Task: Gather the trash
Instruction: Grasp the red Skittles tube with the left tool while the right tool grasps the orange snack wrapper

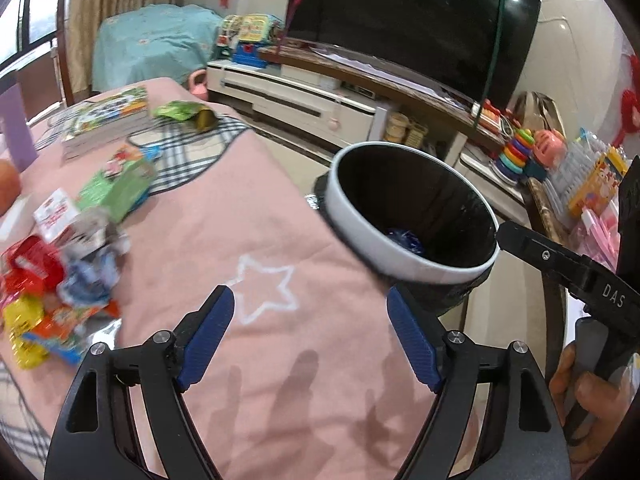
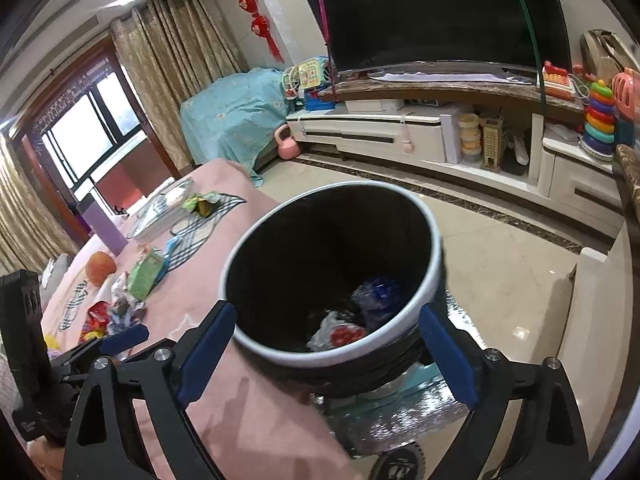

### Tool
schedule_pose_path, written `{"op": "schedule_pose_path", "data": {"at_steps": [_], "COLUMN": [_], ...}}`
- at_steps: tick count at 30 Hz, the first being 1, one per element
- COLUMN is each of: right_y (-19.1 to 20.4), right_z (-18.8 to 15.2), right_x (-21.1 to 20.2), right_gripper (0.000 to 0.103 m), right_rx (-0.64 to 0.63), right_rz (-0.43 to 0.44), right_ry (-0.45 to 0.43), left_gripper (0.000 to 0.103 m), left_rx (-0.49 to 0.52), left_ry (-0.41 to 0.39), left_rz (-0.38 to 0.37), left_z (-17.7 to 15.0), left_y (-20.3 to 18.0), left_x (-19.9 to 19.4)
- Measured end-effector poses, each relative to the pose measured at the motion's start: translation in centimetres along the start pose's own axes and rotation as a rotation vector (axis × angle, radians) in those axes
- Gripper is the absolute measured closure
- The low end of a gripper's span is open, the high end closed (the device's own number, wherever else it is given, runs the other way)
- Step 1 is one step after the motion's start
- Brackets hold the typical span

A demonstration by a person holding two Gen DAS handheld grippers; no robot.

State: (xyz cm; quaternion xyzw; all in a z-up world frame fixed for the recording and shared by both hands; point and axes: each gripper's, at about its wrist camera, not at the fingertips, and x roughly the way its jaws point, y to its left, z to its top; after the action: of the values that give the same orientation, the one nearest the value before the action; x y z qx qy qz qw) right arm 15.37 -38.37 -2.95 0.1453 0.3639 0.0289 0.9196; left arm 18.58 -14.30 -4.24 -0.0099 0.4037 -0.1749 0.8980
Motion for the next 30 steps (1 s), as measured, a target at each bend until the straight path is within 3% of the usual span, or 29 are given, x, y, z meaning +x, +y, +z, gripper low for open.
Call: {"op": "schedule_pose_path", "data": {"at_steps": [12, 30], "right_y": [5.0, 12.6], "right_z": [-2.8, -6.8], "right_x": [0.2, 1.7], "right_gripper": [0.007, 0.007], "right_rx": [-0.03, -0.115], "right_rz": [0.072, 0.189], "right_ry": [0.019, 0.1], "left_gripper": [0.021, 0.021], "left_rx": [-0.107, -0.261], "left_ry": [-0.066, -0.083], "left_rz": [0.084, 0.17], "left_z": [-3.3, -7.8], "left_y": [6.0, 14.1], "left_x": [-4.7, -8.9]}}
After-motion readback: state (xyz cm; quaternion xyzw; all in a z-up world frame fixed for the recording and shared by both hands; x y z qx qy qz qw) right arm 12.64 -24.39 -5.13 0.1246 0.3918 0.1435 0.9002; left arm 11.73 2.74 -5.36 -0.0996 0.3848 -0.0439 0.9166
